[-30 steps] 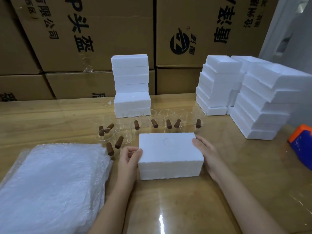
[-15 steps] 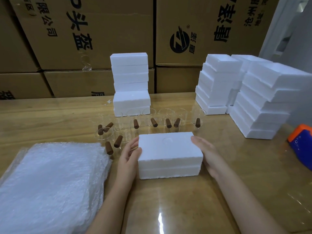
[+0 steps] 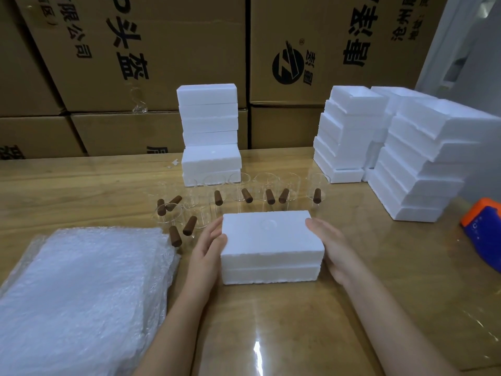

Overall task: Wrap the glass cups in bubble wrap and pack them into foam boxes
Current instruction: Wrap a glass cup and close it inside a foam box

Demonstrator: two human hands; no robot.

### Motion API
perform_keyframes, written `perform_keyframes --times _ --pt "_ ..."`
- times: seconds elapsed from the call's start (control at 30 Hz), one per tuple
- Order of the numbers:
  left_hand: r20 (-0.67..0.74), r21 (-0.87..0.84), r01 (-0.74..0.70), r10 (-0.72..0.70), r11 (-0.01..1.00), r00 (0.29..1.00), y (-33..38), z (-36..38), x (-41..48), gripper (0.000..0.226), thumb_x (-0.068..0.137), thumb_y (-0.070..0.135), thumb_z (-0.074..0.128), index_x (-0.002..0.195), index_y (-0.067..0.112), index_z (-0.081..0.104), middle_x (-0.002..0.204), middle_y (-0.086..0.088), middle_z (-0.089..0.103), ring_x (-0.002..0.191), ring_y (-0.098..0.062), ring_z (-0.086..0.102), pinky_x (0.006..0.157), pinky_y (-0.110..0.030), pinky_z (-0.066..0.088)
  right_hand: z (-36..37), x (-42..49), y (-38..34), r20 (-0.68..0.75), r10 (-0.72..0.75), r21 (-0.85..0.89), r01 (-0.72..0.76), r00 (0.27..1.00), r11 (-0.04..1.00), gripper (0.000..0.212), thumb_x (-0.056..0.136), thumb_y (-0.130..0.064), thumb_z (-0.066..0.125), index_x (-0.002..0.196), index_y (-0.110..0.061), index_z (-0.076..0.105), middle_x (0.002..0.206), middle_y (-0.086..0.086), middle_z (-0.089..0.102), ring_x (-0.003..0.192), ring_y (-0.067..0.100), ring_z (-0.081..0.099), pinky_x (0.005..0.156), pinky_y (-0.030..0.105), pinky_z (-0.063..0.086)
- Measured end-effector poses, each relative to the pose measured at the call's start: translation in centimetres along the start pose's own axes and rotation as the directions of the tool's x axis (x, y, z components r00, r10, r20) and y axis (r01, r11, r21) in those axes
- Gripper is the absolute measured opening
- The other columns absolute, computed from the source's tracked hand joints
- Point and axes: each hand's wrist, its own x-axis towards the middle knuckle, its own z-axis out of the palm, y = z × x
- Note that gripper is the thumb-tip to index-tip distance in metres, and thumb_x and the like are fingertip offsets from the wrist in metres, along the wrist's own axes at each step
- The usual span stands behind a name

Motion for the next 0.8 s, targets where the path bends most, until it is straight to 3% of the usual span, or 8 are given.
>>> perform_keyframes --times 0.2,0.33,0.43,0.6,0.7,0.8 --pt "-0.001 -0.004 0.020 -0.020 1.000 1.000 -0.2 -0.1 0.1 0.035 0.076 0.040 0.051 0.106 0.058 0.055 0.102 0.023 0.066 0.091 0.011 0.060 0.073 -0.018 0.041 0.2 -0.3 -0.2 -0.013 0.004 0.006 -0.004 1.000 1.000 0.036 0.086 -0.034 0.066 0.118 -0.017 0.063 0.106 0.001 0.072 0.106 0.021 0.064 0.095 0.037 0.048" --pt "0.005 -0.003 0.003 -0.003 1.000 1.000 -0.3 -0.1 0.1 0.036 0.078 0.040 0.051 0.110 0.055 0.055 0.100 0.031 0.065 0.091 0.014 0.059 0.074 -0.018 0.040 -0.1 -0.7 -0.8 0.047 0.055 -0.015 -0.055 0.997 0.998 0.038 0.088 -0.036 0.063 0.120 -0.017 0.062 0.110 0.000 0.071 0.108 0.020 0.064 0.100 0.038 0.045" --pt "-0.004 -0.031 -0.006 0.006 1.000 1.000 -0.4 -0.2 0.1 0.037 0.077 0.038 0.052 0.111 0.053 0.057 0.101 0.029 0.065 0.093 0.011 0.060 0.074 -0.019 0.042 -0.4 -1.2 -1.1 0.106 0.094 -0.070 -0.087 0.990 0.994 0.034 0.089 -0.043 0.059 0.114 -0.021 0.066 0.106 -0.005 0.073 0.104 0.013 0.065 0.090 0.031 0.047" --pt "-0.006 -0.072 -0.021 0.021 0.997 1.000 -0.3 -0.1 0.2 0.039 0.076 0.034 0.054 0.114 0.040 0.059 0.099 0.035 0.065 0.092 0.016 0.059 0.065 -0.002 0.044 -0.4 -1.5 -1.1 0.106 0.107 -0.068 -0.100 0.989 0.993 0.033 0.090 -0.040 0.058 0.112 -0.018 0.067 0.105 -0.003 0.073 0.103 0.014 0.066 0.094 0.032 0.047" --pt "-0.007 -0.106 0.023 -0.024 0.994 1.000 -0.3 -0.1 0.3 0.035 0.073 0.035 0.056 0.106 0.044 0.063 0.101 0.030 0.067 0.093 0.011 0.061 0.071 -0.013 0.046 -0.1 -1.6 -1.1 0.082 0.110 -0.034 -0.107 0.991 0.994 0.030 0.091 -0.036 0.060 0.110 -0.015 0.067 0.102 -0.002 0.074 0.099 0.014 0.068 0.084 0.030 0.049" --pt "0.008 -0.176 0.062 -0.061 0.983 0.998 -0.4 0.1 0.4 0.043 0.071 0.029 0.053 0.111 0.036 0.067 0.114 0.011 0.068 0.108 -0.013 0.062 0.089 -0.040 0.050 0.1 -1.8 -1.3 0.099 0.076 0.035 -0.080 0.992 0.996 0.033 0.087 -0.031 0.063 0.113 -0.012 0.065 0.103 0.001 0.074 0.093 0.013 0.069 0.073 0.027 0.048"
